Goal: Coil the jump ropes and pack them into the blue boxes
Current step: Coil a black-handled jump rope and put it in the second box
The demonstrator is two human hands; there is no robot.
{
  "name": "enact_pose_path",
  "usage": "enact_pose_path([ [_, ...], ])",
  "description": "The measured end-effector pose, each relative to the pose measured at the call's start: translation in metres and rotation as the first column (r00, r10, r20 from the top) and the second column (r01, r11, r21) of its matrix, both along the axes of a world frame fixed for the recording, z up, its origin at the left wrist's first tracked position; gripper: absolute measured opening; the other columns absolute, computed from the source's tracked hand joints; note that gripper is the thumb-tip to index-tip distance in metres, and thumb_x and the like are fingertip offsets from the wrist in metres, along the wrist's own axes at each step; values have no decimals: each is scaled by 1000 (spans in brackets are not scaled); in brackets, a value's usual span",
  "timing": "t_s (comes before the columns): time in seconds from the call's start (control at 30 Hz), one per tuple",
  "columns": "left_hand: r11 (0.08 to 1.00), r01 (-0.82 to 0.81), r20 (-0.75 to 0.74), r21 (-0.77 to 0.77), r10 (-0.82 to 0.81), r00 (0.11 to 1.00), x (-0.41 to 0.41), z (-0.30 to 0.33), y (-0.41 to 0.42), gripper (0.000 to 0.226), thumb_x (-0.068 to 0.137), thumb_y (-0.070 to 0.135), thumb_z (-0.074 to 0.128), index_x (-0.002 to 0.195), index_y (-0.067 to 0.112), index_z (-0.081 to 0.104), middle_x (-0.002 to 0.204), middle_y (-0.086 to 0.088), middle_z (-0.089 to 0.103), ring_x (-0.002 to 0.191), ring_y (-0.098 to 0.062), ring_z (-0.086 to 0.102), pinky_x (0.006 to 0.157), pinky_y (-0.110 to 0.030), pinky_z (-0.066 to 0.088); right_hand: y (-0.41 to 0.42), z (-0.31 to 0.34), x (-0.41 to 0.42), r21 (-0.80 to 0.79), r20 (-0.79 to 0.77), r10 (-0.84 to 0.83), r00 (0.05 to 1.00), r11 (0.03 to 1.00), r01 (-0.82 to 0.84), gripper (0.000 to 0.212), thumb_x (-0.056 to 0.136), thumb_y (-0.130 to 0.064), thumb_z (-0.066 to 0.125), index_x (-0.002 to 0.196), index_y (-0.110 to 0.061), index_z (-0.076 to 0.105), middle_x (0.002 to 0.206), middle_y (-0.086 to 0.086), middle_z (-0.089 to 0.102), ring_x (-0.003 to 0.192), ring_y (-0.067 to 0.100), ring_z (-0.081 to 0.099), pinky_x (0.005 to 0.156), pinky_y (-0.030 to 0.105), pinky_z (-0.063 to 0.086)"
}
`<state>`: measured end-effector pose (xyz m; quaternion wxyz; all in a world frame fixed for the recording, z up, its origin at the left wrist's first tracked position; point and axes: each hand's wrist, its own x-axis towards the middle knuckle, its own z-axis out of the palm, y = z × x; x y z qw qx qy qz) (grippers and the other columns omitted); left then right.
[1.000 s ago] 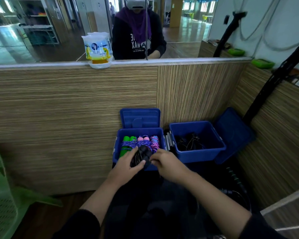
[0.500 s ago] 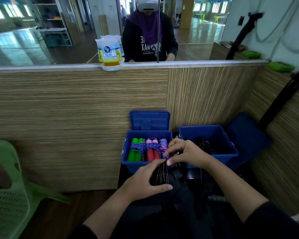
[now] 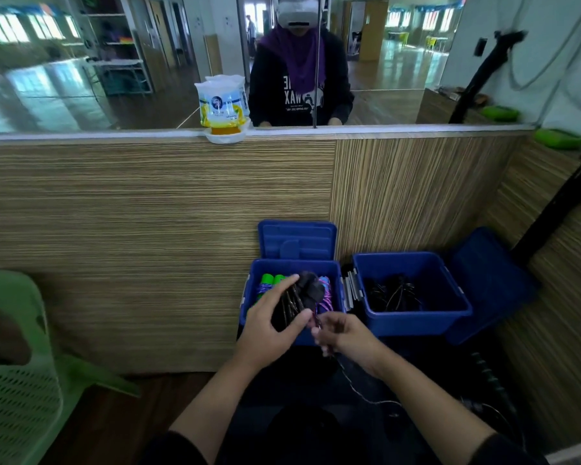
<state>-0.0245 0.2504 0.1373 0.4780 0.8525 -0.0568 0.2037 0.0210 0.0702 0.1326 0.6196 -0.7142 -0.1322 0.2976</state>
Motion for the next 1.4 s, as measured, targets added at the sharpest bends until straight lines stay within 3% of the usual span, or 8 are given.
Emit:
enact_pose_path([
  [0.23, 949, -308, -40, -70, 305, 951, 25, -10, 28, 61, 81, 55, 65, 134, 29, 52, 125, 7, 61, 115, -4, 56, 96, -20, 42, 7, -16, -35, -450, 556, 307, 772, 892, -30, 13, 94, -22, 49, 105, -18, 55, 88, -6, 64, 80, 8, 60, 75, 26, 46],
  [0.33, 972, -207, -184, 108, 224, 957, 24, -24, 31, 66, 80, 65, 57, 139, 39, 44, 119, 4, 59, 109, -8, 54, 91, -23, 40, 12, -3, -40, -557, 706, 454, 544, 830, 28, 17, 95, -27, 42, 102, -18, 55, 97, 3, 64, 90, 21, 59, 77, 32, 40],
  [0.4, 971, -65, -219, 231, 117, 969, 18, -35, 28, 62, 82, 71, 46, 140, 53, 34, 112, 5, 55, 106, -11, 56, 92, -27, 43, 10, 7, -32, -563, 823, 513, 245, 794, 230, 22, 89, -32, 40, 89, -26, 62, 80, -8, 64, 75, 12, 60, 71, 28, 29],
  [0.5, 943, 152, -239, 295, -81, 968, 7, -44, 17, 48, 91, 67, 31, 138, 63, 25, 118, 5, 56, 113, -9, 55, 101, -34, 43, 0, 21, -8, -528, 849, 508, 147, 804, 274, 21, 83, -41, 44, 83, -34, 64, 76, -15, 57, 72, 7, 52, 69, 30, 23],
  [0.7, 926, 318, -293, 205, -251, 922, -17, -29, -2, 60, 89, 72, 29, 139, 59, -2, 144, 7, 47, 132, -4, 43, 108, -33, 38, -17, 39, 19, -478, 786, 415, 459, 878, 24, 21, 78, -51, 64, 93, -36, 67, 91, -21, 54, 93, -8, 43, 99, 24, 19],
  [0.9, 928, 325, -275, 181, -269, 923, -29, -20, -11, 77, 82, 72, 48, 140, 61, -2, 143, 6, 47, 130, -7, 46, 105, -39, 42, -19, 55, 22, -265, 380, 314, 870, 938, -223, 32, 65, -23, 85, 94, -19, 72, 101, -3, 68, 100, 9, 61, 96, 27, 46],
  [1.23, 960, 279, -114, -26, -280, 953, -36, -12, -15, 53, 96, 46, 48, 144, 35, 31, 141, 13, 48, 131, -10, 46, 107, -36, 40, -16, 39, 18, 2, 3, 286, 958, 958, -286, 37, 95, -42, 41, 129, -35, 55, 134, -10, 56, 125, 5, 50, 108, 29, 35],
  [1.4, 972, 233, -97, -40, -236, 967, -31, -8, -20, 46, 94, 43, 49, 136, 36, 32, 113, 9, 61, 106, -12, 61, 91, -36, 50, -8, 18, 18, 32, -172, 92, 981, 996, -87, 30, 100, -26, 35, 112, -17, 61, 118, 0, 63, 113, 15, 57, 105, 31, 39],
])
